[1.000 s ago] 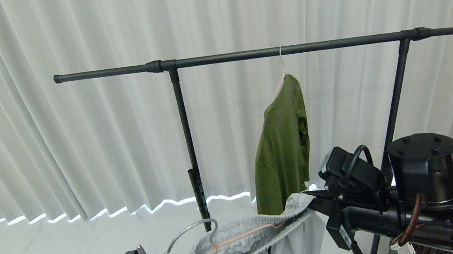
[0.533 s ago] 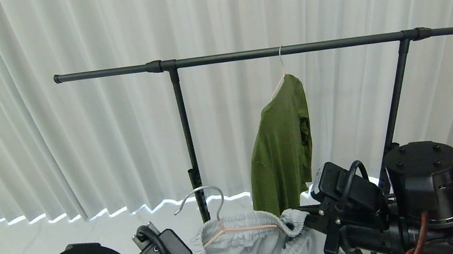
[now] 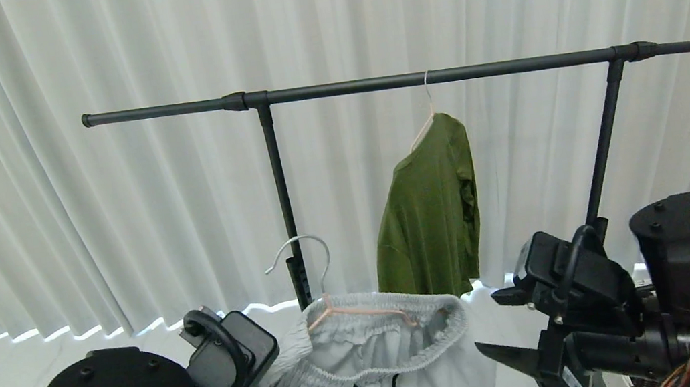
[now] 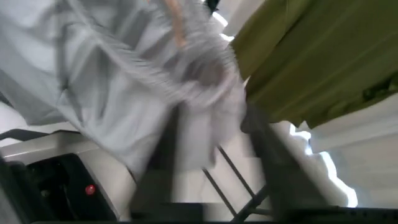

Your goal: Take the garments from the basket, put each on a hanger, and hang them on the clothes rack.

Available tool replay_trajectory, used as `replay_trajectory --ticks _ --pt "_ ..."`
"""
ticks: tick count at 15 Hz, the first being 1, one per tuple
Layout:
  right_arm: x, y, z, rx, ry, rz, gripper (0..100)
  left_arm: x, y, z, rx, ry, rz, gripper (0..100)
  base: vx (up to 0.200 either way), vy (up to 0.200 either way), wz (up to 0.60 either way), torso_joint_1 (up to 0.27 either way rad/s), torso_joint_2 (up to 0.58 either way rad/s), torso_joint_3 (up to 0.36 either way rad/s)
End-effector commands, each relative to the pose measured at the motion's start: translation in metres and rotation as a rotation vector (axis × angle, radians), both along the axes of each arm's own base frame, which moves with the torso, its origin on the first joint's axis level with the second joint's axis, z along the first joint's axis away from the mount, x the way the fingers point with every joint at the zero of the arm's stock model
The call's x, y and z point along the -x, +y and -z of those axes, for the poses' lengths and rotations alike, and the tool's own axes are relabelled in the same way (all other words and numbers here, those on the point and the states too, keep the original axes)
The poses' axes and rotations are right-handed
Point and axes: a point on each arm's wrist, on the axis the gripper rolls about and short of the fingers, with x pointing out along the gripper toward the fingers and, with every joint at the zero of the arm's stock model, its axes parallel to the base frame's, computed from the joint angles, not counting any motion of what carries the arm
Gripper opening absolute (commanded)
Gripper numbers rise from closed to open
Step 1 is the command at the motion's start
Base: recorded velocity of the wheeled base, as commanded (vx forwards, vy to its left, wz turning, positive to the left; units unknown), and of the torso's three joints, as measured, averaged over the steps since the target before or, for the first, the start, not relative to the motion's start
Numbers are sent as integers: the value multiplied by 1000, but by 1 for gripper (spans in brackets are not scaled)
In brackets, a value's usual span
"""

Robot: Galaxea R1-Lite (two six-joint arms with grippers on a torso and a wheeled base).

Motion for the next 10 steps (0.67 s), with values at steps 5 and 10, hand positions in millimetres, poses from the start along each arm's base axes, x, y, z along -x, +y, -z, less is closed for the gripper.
replay_trajectory --ticks 5,10 --pt "18 -10 -19 -41 16 -117 100 7 -5 -5 128 -39 113 0 0 0 0 0 0 0" --pt "13 -6 -25 -25 39 -224 100 22 -1 -13 215 -21 265 0 0 0 0 0 0 0"
